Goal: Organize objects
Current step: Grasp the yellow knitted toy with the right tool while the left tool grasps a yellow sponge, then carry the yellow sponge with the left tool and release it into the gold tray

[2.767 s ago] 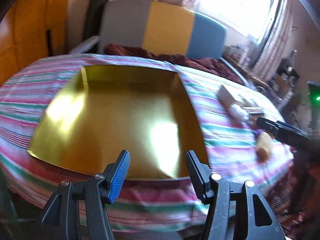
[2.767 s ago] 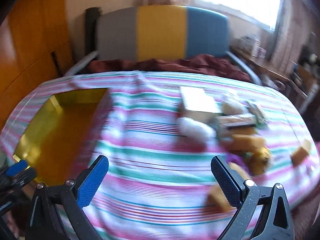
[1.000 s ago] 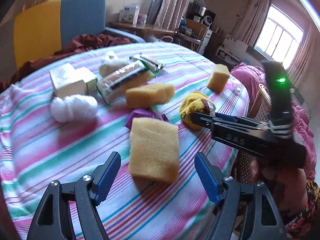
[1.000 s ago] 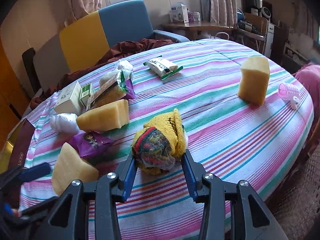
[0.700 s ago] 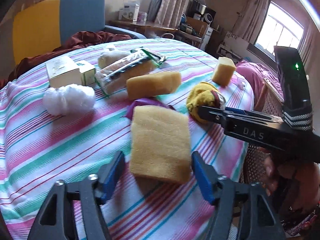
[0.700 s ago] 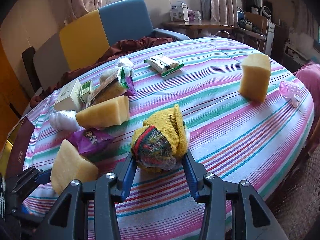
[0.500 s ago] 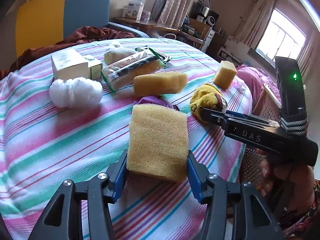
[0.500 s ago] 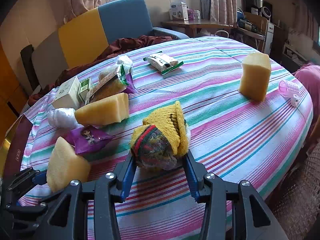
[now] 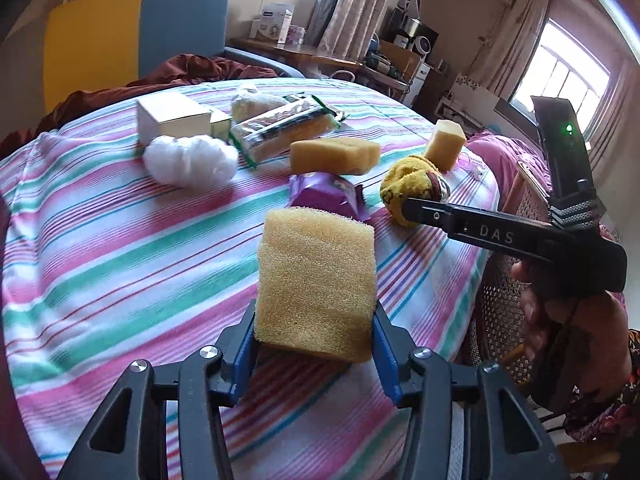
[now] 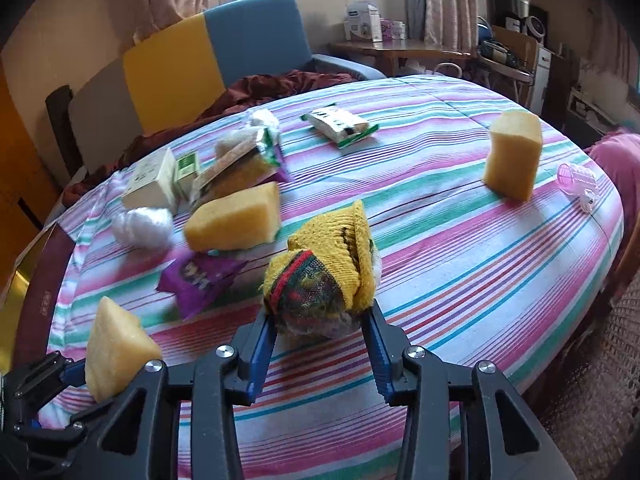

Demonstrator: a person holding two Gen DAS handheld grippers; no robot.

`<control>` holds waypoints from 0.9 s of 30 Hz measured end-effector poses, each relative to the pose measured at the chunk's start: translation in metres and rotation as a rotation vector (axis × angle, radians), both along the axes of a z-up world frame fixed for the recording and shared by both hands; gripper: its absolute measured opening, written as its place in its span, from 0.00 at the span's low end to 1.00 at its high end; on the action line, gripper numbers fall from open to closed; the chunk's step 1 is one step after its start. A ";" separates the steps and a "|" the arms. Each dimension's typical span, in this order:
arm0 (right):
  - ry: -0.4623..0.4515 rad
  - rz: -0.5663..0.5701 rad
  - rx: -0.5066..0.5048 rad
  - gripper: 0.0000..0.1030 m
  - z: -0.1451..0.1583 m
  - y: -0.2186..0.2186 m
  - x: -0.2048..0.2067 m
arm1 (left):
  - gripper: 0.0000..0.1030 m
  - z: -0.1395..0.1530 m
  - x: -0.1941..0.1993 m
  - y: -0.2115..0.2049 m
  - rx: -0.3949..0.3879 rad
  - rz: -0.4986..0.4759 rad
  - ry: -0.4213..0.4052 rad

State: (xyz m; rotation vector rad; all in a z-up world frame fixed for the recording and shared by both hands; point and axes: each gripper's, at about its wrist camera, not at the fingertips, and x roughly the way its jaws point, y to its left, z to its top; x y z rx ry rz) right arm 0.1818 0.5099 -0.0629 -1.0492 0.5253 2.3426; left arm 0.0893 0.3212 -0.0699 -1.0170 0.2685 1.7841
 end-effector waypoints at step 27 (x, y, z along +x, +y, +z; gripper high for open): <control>0.009 0.136 0.093 0.40 0.025 -0.062 -0.011 | 0.49 0.055 -0.053 -0.156 0.139 0.387 0.063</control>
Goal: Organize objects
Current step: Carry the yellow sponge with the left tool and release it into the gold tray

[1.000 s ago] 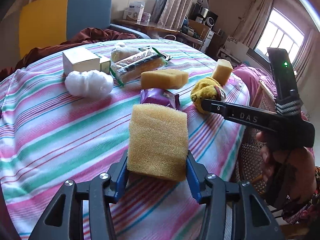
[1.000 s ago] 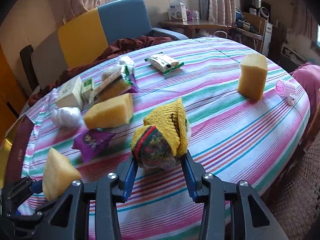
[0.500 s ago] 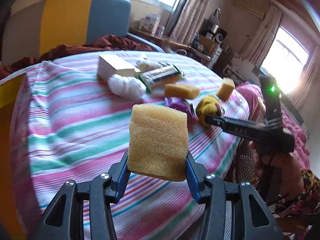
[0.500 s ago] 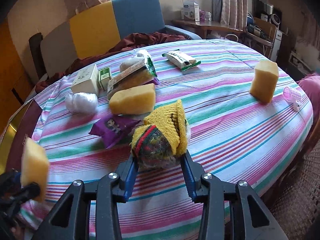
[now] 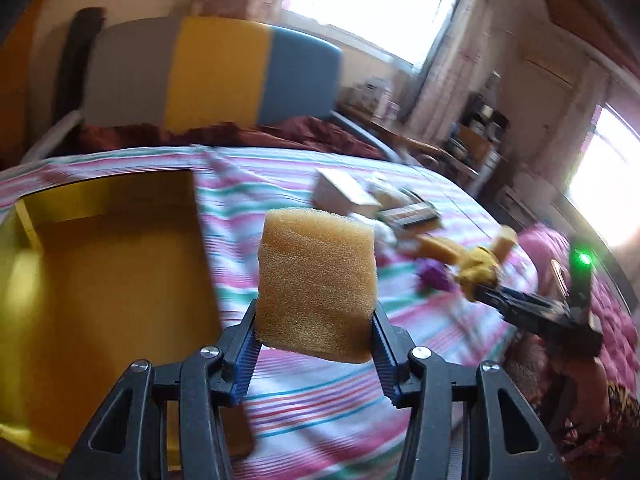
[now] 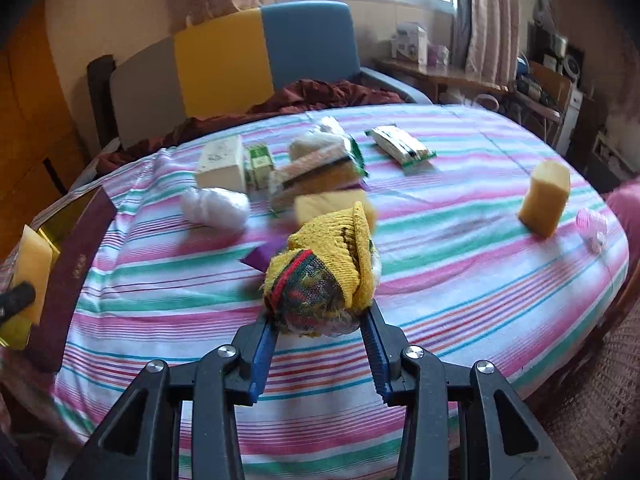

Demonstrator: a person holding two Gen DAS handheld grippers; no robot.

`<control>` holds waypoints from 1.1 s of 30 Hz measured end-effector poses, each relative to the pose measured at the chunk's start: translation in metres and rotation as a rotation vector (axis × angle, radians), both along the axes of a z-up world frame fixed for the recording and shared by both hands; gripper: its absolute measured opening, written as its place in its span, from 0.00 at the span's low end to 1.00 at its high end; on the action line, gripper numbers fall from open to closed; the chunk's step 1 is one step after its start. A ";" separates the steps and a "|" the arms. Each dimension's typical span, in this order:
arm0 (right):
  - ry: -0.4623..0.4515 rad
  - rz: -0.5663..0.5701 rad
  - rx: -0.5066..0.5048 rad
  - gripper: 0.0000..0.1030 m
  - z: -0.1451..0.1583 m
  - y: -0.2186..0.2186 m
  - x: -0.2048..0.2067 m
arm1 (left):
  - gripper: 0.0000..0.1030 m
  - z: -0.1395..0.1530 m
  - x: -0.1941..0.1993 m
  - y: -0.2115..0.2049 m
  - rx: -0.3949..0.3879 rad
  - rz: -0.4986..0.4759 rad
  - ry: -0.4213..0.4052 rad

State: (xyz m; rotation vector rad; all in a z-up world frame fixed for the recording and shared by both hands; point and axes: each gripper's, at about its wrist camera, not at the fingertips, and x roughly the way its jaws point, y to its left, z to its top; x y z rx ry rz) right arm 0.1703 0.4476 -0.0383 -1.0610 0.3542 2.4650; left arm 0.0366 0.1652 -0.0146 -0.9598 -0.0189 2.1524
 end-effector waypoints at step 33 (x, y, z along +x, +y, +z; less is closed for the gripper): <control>0.128 0.396 -0.006 0.40 0.035 -0.158 -0.070 | 0.58 -0.049 -0.211 -0.125 -0.243 0.495 -0.282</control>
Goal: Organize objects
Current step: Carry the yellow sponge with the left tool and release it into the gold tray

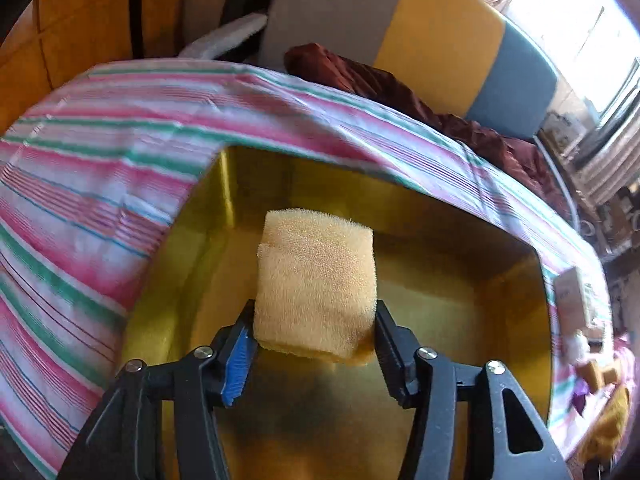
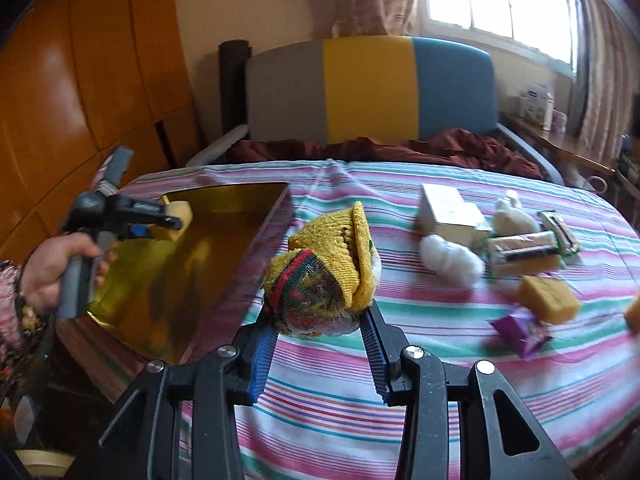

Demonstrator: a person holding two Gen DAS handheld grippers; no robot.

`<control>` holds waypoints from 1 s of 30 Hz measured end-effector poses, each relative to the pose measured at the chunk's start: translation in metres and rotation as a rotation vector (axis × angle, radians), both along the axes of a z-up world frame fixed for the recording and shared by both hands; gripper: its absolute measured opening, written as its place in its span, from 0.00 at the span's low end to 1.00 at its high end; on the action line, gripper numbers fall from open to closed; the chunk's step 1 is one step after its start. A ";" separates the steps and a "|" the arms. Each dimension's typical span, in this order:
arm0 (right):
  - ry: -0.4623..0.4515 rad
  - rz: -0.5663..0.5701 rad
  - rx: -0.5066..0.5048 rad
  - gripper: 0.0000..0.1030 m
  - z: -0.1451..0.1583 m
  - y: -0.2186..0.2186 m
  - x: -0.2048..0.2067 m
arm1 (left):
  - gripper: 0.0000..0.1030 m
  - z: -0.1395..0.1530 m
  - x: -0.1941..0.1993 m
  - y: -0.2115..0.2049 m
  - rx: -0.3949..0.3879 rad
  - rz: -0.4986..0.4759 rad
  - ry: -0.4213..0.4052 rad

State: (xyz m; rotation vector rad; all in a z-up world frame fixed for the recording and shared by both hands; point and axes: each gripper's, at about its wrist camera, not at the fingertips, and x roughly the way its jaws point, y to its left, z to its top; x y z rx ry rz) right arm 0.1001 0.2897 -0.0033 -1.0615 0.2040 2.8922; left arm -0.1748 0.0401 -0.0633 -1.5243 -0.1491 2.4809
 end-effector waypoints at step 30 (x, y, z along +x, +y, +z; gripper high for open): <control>-0.281 0.326 0.009 0.41 -0.036 -0.117 -0.198 | 0.69 0.025 0.117 -0.049 0.109 0.184 0.185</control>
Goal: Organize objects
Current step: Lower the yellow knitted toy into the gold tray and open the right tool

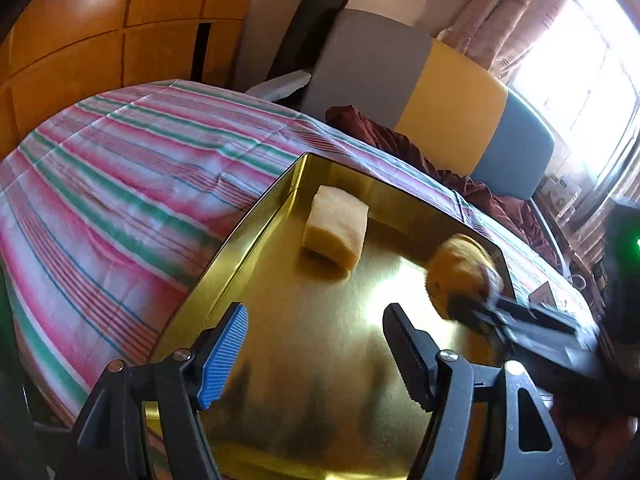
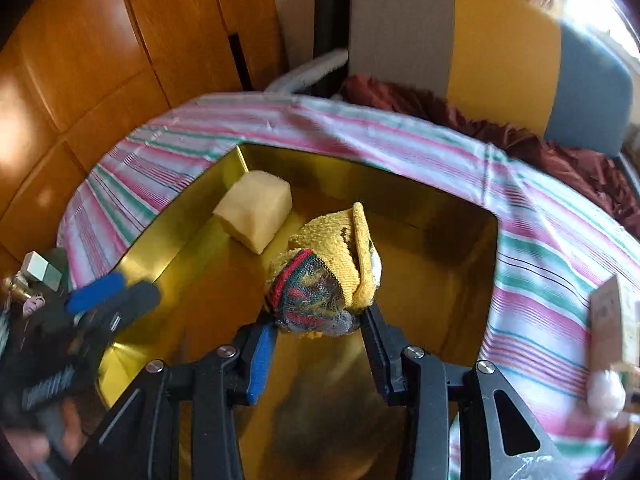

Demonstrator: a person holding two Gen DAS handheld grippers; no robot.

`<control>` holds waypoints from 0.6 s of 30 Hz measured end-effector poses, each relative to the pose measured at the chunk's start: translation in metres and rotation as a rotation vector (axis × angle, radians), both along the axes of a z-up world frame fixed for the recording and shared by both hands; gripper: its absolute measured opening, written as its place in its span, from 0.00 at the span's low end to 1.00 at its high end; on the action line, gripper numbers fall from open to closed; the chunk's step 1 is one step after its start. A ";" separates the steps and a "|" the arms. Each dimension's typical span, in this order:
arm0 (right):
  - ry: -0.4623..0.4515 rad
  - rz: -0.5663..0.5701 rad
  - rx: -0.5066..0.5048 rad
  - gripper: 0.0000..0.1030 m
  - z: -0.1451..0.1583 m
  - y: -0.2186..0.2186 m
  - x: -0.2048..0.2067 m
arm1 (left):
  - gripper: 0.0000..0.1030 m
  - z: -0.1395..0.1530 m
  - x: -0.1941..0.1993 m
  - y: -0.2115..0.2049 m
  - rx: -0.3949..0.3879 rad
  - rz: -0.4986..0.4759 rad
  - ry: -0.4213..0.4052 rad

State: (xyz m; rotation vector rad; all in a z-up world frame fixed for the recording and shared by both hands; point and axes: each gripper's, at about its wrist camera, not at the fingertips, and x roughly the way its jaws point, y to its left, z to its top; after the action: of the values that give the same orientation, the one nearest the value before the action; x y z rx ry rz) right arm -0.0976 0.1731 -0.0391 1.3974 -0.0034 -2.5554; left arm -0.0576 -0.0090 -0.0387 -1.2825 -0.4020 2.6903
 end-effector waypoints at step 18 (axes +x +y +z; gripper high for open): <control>0.048 -0.072 -0.037 0.67 0.011 0.001 -0.031 | 0.69 -0.005 0.009 0.004 0.063 0.004 -0.020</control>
State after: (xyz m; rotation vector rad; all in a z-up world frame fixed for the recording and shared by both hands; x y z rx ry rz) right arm -0.1283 0.1742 -0.0277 1.3453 -0.0937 -2.6323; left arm -0.0490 -0.0051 -0.0442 -1.2942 -0.4880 2.6474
